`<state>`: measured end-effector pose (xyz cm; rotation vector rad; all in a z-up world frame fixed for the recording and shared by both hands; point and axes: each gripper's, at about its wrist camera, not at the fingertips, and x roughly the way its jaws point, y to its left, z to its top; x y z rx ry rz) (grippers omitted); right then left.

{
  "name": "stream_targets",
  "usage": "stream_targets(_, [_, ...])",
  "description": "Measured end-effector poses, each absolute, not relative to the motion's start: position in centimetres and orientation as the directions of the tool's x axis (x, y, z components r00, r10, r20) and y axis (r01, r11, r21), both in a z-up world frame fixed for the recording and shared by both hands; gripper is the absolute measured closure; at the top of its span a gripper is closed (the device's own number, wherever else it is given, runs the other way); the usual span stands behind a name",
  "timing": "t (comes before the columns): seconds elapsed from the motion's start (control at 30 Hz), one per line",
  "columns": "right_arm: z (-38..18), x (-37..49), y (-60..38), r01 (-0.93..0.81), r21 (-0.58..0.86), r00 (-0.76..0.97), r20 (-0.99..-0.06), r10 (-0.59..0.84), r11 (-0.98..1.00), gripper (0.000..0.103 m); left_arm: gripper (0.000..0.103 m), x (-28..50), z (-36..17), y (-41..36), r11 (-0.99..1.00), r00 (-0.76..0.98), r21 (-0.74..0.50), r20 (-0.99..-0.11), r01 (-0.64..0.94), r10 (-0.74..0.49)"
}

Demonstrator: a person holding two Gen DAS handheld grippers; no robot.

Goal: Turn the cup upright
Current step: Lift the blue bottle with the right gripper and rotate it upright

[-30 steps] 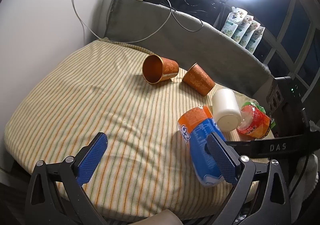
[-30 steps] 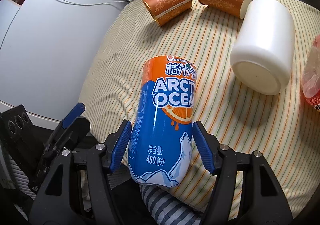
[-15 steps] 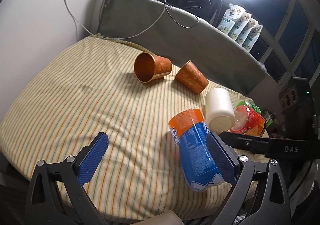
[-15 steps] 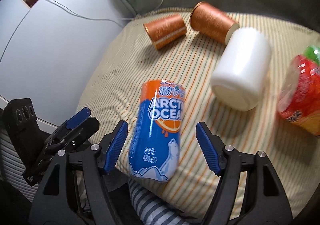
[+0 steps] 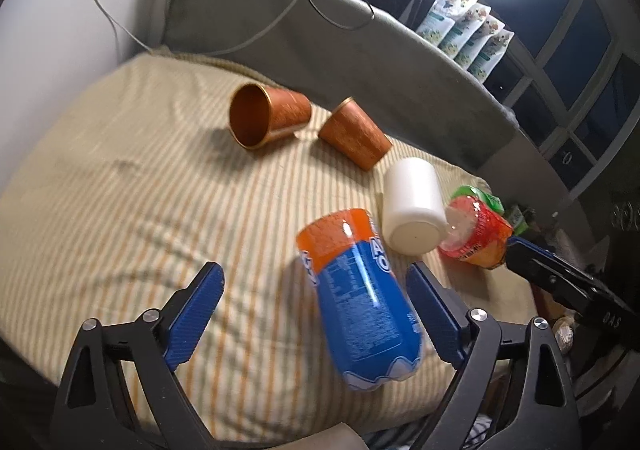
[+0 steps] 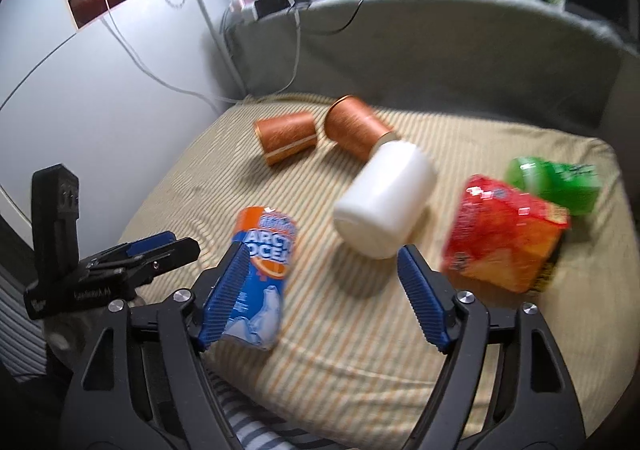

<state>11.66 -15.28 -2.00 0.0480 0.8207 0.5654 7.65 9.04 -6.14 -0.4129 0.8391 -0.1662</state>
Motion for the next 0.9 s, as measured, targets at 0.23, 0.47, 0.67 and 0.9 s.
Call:
stream_targets(0.23, [-1.5,10.0,-18.8,-0.397,0.248,0.621,-0.636,0.458,0.884,0.024,0.015,9.4,-7.0,9.0,0.865,0.594,-0.502,-0.7,-0.013,-0.397])
stream_targets(0.47, [-2.6,9.5,-21.2,-0.349,0.274,0.626,-0.643,0.441,0.896,0.024,0.019,10.9,-7.4,9.0,0.835,0.551,-0.55,-0.703,-0.019,-0.45])
stream_targets(0.67, [-3.2,9.3,-21.9,-0.331,0.286,0.628,-0.645,0.436,0.899,0.024,0.021,12.1,-8.2,8.6,0.818,0.509,-0.574,-0.714,-0.03,-0.482])
stream_targets(0.9, [-3.5,9.4,-22.2,-0.321,0.29,0.629,-0.647,0.432,0.902,0.024,0.028,13.2,-9.0,8.4,0.805,0.469,-0.592,-0.725,-0.049,-0.505])
